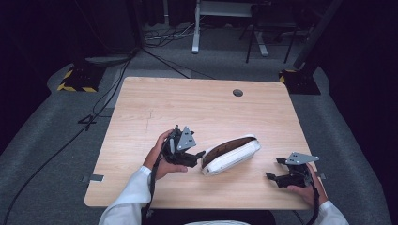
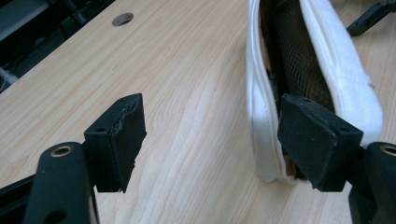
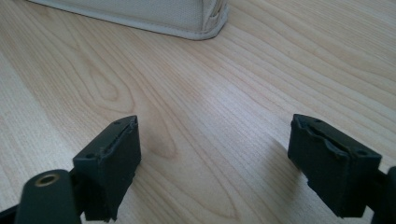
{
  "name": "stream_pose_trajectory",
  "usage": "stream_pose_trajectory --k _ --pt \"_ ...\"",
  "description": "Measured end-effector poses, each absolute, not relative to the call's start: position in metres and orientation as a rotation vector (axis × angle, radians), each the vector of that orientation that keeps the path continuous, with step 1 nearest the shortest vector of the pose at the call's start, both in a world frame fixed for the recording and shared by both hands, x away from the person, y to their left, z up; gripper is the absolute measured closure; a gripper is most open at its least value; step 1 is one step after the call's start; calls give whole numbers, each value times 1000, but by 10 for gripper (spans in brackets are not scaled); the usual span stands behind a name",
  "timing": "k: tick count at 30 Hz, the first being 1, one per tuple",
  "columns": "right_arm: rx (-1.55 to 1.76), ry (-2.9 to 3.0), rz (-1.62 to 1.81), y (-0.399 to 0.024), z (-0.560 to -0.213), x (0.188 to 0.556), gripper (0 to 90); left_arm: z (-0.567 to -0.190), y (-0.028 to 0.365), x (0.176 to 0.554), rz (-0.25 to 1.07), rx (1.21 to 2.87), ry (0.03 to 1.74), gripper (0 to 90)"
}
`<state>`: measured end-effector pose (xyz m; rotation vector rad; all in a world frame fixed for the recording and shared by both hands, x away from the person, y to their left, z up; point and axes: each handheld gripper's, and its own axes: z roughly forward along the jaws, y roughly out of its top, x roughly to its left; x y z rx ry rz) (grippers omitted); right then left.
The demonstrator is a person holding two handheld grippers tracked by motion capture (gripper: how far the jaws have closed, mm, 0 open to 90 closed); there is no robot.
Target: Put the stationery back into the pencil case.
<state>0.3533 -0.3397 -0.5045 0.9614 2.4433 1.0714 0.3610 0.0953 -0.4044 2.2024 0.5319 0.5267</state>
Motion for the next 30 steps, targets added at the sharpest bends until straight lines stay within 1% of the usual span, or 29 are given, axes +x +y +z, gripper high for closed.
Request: stream_pose_trajectory --k 30 --pt "962 2443 1071 -340 -504 353 175 -435 152 349 581 2296 694 230"
